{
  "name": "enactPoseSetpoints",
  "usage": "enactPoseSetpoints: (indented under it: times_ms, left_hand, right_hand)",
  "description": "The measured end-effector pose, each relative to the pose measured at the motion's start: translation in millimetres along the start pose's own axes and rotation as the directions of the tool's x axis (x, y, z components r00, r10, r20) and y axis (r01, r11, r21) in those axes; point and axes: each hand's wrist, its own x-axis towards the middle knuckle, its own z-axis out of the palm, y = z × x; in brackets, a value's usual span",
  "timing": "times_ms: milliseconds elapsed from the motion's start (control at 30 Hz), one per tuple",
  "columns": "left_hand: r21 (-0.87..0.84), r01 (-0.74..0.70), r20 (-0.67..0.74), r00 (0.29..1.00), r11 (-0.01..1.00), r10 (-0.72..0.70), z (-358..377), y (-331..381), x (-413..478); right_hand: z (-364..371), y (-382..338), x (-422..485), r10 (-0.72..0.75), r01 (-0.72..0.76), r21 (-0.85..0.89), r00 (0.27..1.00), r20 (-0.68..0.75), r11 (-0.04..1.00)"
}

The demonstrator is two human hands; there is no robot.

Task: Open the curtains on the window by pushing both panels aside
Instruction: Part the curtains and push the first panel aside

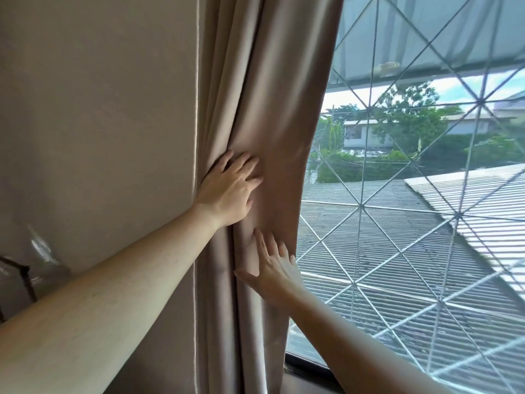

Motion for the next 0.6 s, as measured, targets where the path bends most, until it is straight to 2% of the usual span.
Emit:
enactPoseSetpoints:
  times_ms: [200, 600]
  left_hand:
    - [-0.114, 0.012, 0.042, 0.999, 0.993, -0.008, -28, 39, 2]
    - [-0.198, 0.024, -0.022, 0.999, 0.980, -0.029, -101, 137, 28]
  right_hand:
    - [-34, 35, -38, 0.037, -0.036, -0.047, 0.999, 0.025, 0.998]
    - [-113, 120, -127, 0.126, -0.119, -0.148, 0.991, 0.040, 0.982]
